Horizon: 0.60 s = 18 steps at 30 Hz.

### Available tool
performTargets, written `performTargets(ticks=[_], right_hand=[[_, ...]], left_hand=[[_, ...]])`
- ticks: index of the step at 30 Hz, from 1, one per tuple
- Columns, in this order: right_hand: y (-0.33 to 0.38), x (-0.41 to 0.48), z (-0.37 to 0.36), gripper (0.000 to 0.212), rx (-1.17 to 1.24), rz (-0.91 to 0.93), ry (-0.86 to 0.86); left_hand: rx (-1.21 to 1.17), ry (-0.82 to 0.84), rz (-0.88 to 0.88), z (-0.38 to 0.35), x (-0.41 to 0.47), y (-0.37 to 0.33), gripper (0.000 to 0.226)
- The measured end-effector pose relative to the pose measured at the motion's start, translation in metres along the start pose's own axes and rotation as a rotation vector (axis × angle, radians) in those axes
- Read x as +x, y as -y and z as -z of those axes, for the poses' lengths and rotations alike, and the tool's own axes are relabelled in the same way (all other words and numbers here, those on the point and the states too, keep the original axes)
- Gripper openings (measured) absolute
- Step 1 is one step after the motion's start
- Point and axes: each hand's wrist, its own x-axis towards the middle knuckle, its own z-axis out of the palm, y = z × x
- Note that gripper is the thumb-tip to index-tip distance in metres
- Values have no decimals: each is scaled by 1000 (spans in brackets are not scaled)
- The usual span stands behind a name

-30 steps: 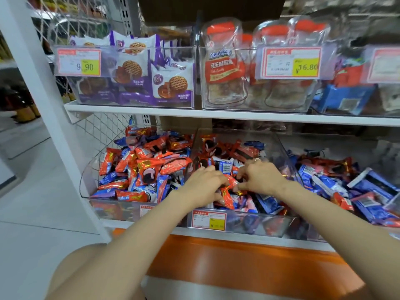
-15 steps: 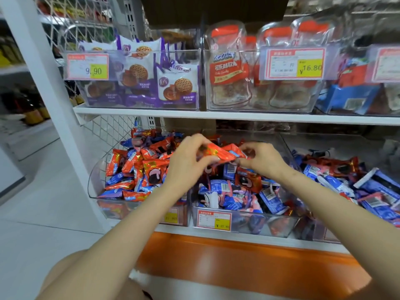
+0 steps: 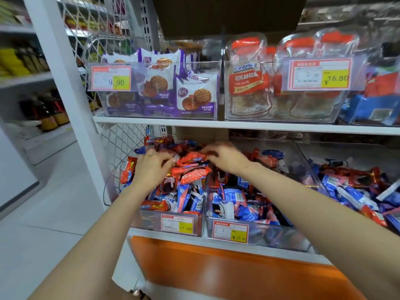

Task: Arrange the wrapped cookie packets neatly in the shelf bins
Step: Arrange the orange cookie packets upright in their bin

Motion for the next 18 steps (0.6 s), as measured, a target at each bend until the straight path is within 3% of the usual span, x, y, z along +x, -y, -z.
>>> performTargets(ticks=[2, 6, 10, 12, 15, 18], right_hand=[[1, -2, 2, 34, -39, -7, 71], [1, -11, 3, 30, -38, -14, 3], [8, -24, 1, 23, 156, 35, -135], [17, -26, 0, 24, 194, 92, -93], [31, -22, -7, 40, -74, 109, 30], [33, -15, -10, 40, -189, 44, 4]], left_hand=[[20, 54, -14, 1, -1, 5, 32], [-86, 7, -49, 10, -9, 10, 28], [-136, -48, -71, 24, -19, 16, 25], [-113, -50, -70, 28, -22, 19, 31], [80, 14, -101, 23, -25, 18, 47], [228, 44, -95, 11, -23, 15, 52]])
